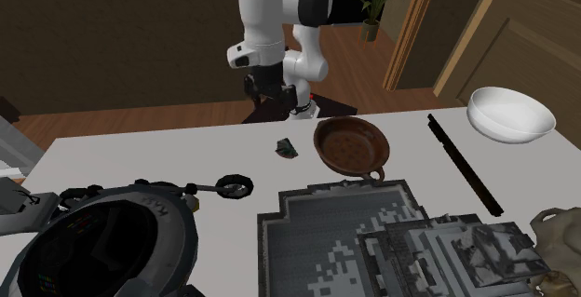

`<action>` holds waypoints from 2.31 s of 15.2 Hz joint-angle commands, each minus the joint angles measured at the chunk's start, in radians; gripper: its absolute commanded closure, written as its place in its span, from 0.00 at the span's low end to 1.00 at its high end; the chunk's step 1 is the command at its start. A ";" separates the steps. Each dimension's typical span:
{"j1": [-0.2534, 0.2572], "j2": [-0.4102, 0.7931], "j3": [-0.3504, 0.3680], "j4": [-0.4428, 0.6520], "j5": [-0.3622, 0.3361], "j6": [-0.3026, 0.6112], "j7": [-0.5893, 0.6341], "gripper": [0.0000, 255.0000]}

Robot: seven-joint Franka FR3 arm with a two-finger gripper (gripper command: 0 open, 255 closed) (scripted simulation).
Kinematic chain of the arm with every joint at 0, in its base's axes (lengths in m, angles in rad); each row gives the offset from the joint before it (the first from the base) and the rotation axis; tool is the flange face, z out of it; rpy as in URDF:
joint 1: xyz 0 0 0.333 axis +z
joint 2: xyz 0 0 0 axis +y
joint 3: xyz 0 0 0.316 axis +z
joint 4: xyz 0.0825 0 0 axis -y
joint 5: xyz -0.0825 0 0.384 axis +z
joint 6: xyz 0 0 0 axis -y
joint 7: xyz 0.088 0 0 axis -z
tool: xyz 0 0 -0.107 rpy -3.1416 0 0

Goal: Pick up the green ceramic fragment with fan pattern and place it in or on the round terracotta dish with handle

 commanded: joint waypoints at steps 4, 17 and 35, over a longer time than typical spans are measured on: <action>0.009 0.159 0.051 0.184 0.010 -0.009 0.106 0.00; 0.034 0.350 0.106 0.332 -0.008 0.052 0.226 0.00; 0.034 0.350 0.106 0.324 -0.007 0.060 0.225 1.00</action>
